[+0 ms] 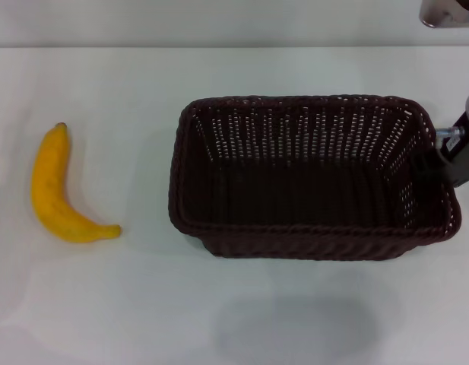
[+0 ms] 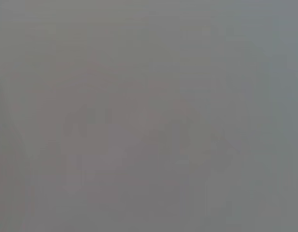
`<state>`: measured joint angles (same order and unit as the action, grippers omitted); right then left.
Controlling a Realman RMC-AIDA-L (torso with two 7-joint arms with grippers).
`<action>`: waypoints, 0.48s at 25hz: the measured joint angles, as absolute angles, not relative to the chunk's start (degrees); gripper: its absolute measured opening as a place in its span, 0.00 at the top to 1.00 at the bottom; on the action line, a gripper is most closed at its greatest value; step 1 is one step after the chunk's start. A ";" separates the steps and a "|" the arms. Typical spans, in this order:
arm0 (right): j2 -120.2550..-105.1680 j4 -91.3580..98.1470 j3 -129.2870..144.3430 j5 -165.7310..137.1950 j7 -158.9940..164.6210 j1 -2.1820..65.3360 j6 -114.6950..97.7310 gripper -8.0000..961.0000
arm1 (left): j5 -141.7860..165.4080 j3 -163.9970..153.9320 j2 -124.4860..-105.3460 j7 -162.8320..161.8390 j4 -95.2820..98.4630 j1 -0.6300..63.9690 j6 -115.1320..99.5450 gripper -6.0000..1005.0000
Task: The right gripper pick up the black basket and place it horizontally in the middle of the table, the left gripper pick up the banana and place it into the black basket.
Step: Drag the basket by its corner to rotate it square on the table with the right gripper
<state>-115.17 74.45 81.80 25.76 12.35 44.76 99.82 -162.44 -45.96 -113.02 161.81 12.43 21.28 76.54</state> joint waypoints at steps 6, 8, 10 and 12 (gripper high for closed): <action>-114.97 74.55 78.75 26.49 9.61 44.41 100.20 0.81 | -162.48 -45.96 -113.02 161.81 12.39 21.08 76.58 0.13; -114.92 76.32 77.42 26.52 9.10 44.07 100.70 0.80 | -162.49 -45.96 -113.03 161.81 12.39 21.02 76.59 0.13; -114.71 77.57 76.85 26.55 8.86 43.99 101.87 0.76 | -162.50 -45.96 -113.09 161.81 12.39 20.92 76.61 0.13; -114.62 77.92 76.76 26.53 8.86 43.99 102.45 0.68 | -162.51 -45.97 -113.16 161.81 12.39 20.80 76.68 0.13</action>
